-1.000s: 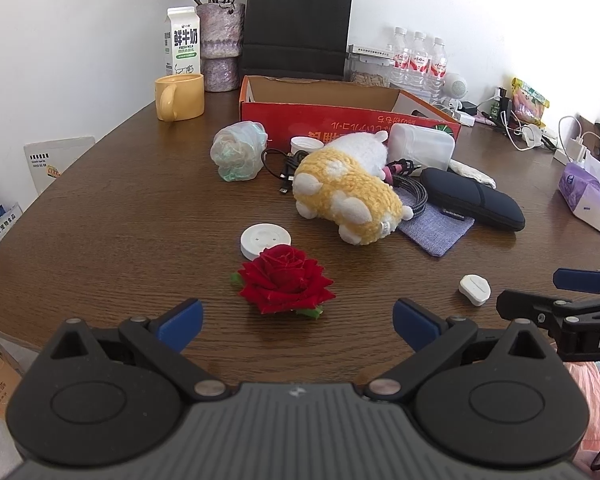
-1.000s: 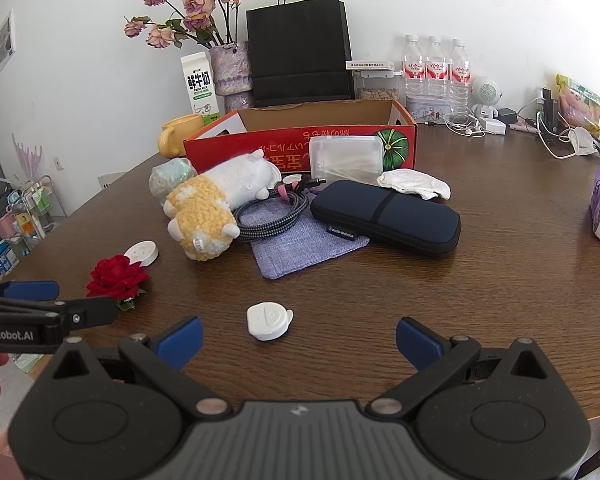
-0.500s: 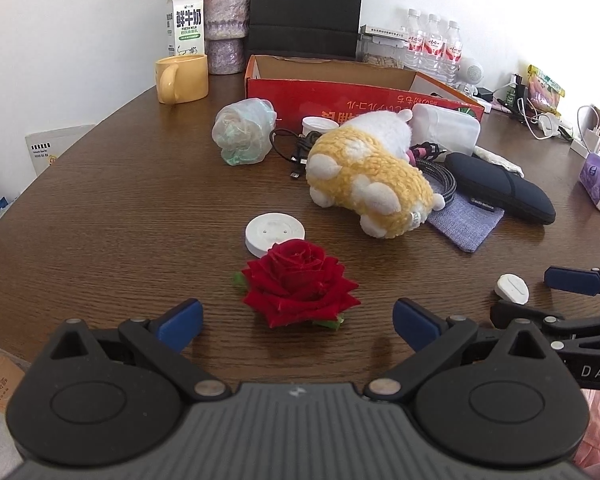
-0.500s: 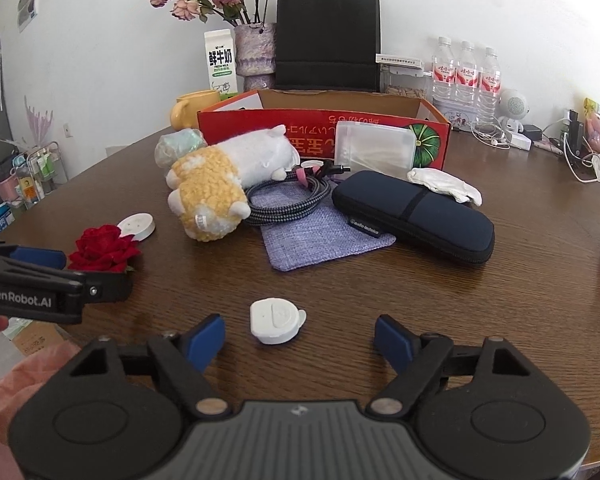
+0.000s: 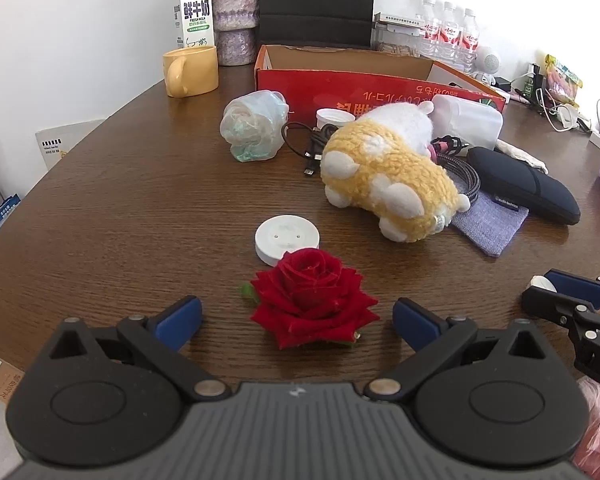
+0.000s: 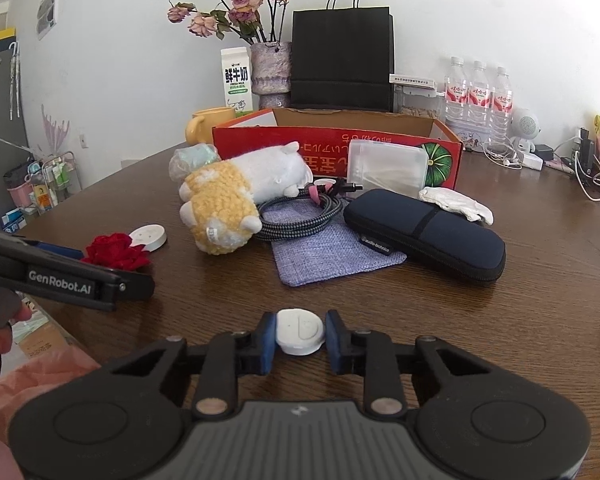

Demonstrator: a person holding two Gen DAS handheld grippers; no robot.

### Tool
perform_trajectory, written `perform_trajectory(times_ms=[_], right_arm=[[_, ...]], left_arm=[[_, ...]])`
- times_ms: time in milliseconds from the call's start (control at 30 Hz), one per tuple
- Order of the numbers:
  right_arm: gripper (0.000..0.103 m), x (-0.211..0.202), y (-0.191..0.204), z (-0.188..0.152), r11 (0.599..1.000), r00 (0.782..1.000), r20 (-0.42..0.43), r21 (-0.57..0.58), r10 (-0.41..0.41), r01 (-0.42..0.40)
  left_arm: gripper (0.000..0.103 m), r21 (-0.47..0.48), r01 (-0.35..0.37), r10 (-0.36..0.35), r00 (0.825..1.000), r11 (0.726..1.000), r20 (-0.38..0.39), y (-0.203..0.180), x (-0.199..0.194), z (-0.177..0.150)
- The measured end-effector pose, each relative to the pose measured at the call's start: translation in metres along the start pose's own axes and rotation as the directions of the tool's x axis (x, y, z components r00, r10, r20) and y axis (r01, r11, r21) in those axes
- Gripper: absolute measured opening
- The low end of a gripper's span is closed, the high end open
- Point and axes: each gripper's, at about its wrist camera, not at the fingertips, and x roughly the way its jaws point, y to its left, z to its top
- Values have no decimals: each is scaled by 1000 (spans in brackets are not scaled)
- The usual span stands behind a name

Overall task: Organize objects
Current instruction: 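Close left tool on the red rose while right tool grasps the small white piece, then lift and carry the rose and white piece over the cardboard box with both tools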

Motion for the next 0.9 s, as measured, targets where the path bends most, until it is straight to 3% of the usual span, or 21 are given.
perform_trajectory(times_ms=[67,200,267,567,900], right_arm=[[25,0,0,0,1000,1000,4,-2,3,-3],[24,1,-1,1,1000,1000,9,-2,21,-21],[24,2,-1,1,1000,1000,12,-2,25,-25],[24,6,-7,23,999,995,95,-11,32,-32],[24,30,-21,92,1000,966,260,-23,-11,18]], left_arm=[[100,2,4,-4,1000,1000,17,-2,-2,-2],[54,-8,2,-2,998,1000,64,0,-9,-3],[45,-31,18,-16,997,999,75,4,-11,-2],[40,13,44,-46,975,999,219,-1,-32,19],[40,8,69,-67,931,998,359,-12,-19,96]])
